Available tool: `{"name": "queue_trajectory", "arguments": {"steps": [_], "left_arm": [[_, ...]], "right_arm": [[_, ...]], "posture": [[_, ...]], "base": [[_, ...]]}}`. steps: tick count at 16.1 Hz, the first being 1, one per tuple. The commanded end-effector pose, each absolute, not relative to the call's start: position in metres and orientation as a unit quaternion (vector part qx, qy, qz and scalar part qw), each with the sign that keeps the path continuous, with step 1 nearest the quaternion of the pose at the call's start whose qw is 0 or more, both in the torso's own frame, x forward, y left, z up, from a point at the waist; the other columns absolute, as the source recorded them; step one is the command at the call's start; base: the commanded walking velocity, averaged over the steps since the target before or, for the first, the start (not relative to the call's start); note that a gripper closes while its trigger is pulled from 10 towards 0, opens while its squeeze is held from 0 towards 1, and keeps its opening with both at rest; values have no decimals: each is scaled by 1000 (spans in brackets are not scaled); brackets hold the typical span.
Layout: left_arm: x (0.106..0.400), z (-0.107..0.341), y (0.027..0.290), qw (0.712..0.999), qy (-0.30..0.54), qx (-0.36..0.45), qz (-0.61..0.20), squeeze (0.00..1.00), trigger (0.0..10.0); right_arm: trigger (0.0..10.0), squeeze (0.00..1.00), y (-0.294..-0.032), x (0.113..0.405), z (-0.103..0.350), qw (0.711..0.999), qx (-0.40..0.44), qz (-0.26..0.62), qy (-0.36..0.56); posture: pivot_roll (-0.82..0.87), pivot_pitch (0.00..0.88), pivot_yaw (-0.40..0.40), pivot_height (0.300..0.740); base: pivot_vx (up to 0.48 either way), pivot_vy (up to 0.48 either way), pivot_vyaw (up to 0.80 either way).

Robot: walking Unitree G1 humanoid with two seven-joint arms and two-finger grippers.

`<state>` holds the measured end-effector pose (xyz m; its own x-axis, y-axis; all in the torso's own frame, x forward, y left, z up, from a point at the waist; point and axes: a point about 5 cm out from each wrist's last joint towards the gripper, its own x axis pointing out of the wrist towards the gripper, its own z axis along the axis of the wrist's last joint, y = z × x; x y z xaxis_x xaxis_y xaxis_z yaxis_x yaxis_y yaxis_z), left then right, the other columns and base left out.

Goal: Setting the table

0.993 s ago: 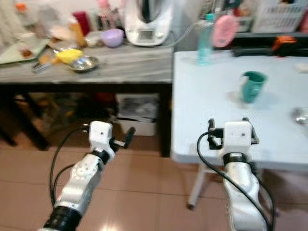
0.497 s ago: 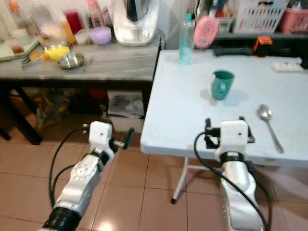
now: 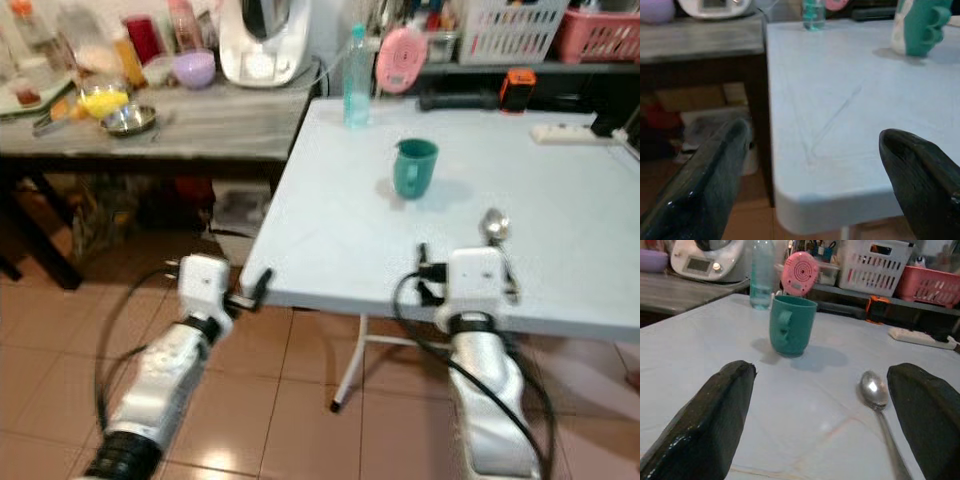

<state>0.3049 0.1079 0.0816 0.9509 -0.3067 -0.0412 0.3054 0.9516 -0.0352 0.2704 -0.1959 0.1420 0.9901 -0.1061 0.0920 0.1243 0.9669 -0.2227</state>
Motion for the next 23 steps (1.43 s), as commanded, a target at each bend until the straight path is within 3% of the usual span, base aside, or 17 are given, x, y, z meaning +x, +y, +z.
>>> {"name": "queue_trajectory", "arguments": {"steps": [1, 13, 23], "left_arm": [[307, 84, 104, 987, 20, -11, -159, 0, 10000], [308, 83, 106, 987, 20, -6, -157, 0, 10000], [304, 89, 98, 979, -2, -32, -203, 0, 10000]], "right_arm": [[10000, 0, -199, 271, 145, 990, -117, -63, -45], [10000, 0, -196, 272, 143, 990, -118, -59, -43], [10000, 0, -194, 272, 142, 990, -118, -58, -45]], "posture": [[-196, 0, 81, 740], [-190, 0, 81, 740], [-193, 0, 85, 740]], "base": [[0, -330, 0], [0, -356, 0], [0, 0, 0]]}}
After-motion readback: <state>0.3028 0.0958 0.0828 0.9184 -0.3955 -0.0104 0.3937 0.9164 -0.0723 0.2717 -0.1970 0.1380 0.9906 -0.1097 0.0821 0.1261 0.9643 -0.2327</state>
